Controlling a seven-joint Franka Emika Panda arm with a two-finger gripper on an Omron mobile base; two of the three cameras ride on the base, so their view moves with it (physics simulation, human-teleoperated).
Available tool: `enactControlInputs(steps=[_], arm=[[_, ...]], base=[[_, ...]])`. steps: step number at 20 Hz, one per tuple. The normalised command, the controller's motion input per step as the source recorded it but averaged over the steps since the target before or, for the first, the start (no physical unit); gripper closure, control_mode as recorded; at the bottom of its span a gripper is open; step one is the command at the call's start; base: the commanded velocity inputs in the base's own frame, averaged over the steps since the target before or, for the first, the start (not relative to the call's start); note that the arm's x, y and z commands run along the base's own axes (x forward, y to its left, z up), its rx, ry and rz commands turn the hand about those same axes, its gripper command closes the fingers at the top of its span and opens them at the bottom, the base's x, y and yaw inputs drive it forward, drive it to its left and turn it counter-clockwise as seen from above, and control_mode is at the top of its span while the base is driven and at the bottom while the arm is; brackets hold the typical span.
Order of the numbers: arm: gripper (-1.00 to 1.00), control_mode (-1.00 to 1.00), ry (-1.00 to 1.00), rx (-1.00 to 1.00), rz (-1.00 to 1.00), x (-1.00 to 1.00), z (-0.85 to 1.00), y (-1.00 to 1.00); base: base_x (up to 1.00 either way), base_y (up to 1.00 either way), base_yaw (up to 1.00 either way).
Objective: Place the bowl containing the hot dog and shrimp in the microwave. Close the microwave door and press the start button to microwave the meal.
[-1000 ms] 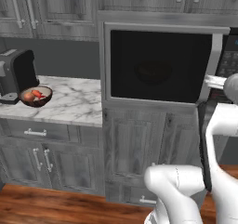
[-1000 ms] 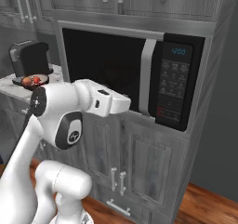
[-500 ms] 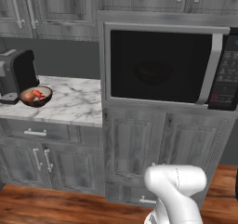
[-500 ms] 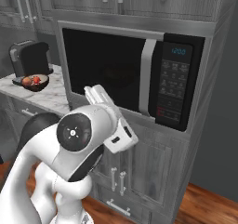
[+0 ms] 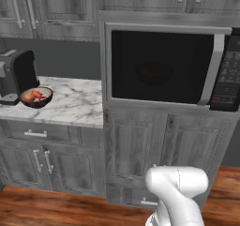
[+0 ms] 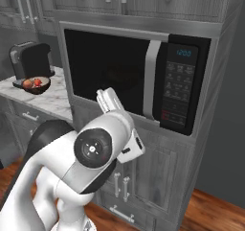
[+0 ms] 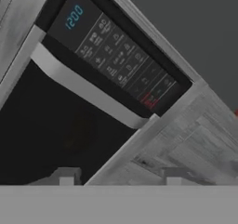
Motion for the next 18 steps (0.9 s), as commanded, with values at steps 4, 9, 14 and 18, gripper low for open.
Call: enactControlInputs(steps=[4,9,14,18], arm=[[1.0,-1.0,0.21,0.0,-0.05,0.0,-0.13,-0.24],[1.0,-1.0,0.05,0.1,-0.01,0.01,-0.31,-0.39],[1.0,-1.0,0.0,0.14,0.0,0.1,-0.24,-0.2],[1.0,-1.0,0.0,0.11,0.0,0.31,-0.12,-0.02]], base=[[0.0,0.0,0.0],[0.0,0.0,0.0],[0.0,0.0,0.0],[0.0,0.0,0.0]])
